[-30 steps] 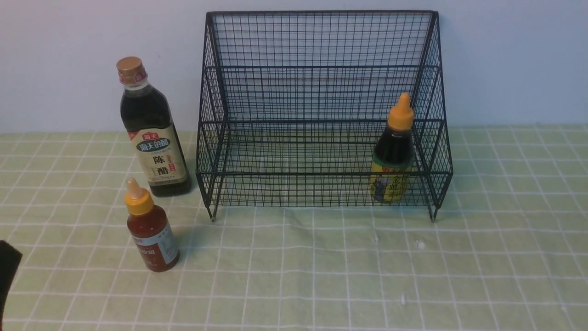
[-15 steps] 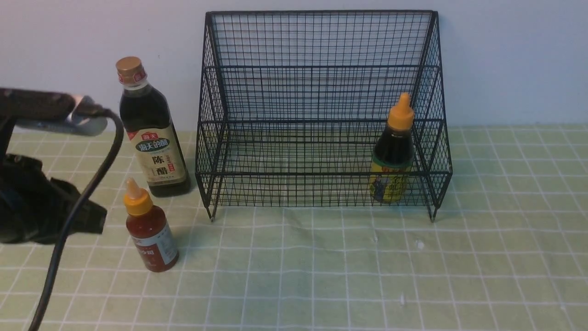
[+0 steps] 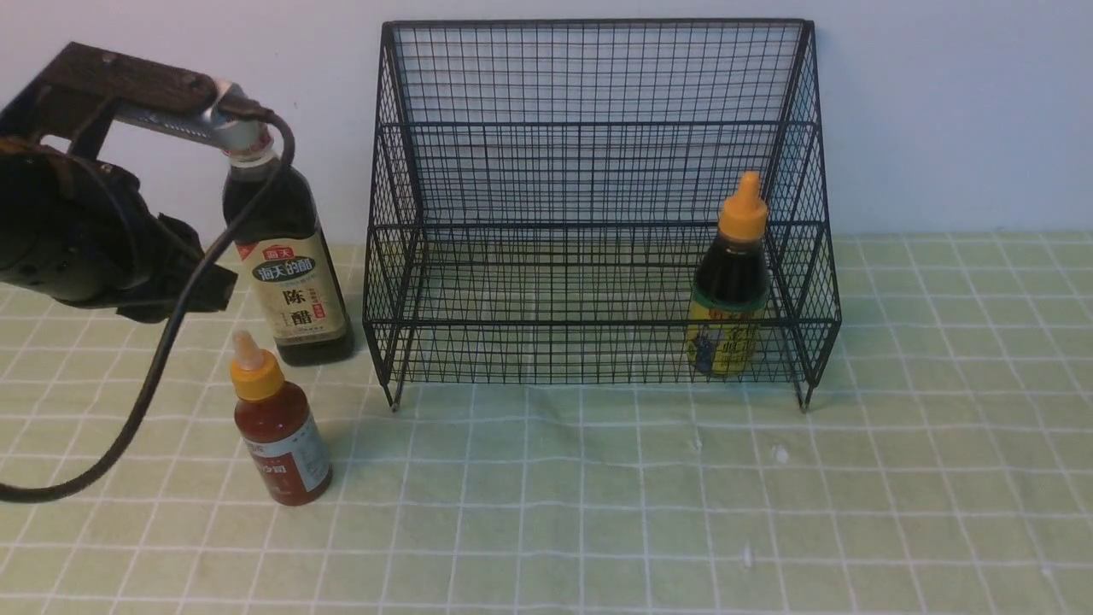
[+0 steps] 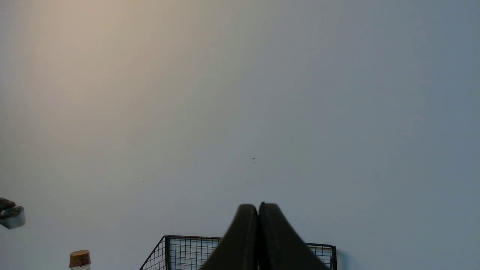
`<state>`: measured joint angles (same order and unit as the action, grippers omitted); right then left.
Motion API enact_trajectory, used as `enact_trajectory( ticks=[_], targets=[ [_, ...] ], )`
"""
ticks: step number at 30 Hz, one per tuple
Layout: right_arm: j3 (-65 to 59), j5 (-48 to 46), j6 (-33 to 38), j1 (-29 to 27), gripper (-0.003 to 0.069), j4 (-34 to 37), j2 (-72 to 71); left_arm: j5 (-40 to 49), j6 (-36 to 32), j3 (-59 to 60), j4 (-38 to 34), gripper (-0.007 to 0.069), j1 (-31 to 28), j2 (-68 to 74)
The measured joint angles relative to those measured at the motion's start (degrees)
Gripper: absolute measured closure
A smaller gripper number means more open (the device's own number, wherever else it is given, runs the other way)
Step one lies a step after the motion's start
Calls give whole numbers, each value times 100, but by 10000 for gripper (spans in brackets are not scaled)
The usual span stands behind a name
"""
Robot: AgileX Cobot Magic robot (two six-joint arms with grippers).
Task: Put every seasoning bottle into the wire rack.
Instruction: Use the left arm to grab the condiment bottle closest to it
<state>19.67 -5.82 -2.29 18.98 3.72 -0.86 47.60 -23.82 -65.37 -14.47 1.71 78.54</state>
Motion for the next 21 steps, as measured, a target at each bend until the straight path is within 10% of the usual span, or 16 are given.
enact_trajectory(
  ticks=[9, 21],
  targets=[
    [0, 0, 0, 0, 672, 0, 0, -149, -8, 0, -27, 8, 0, 810],
    [0, 0, 0, 0, 673, 0, 0, -137, -63, 0, -104, 72, 6, 1475]
  ],
)
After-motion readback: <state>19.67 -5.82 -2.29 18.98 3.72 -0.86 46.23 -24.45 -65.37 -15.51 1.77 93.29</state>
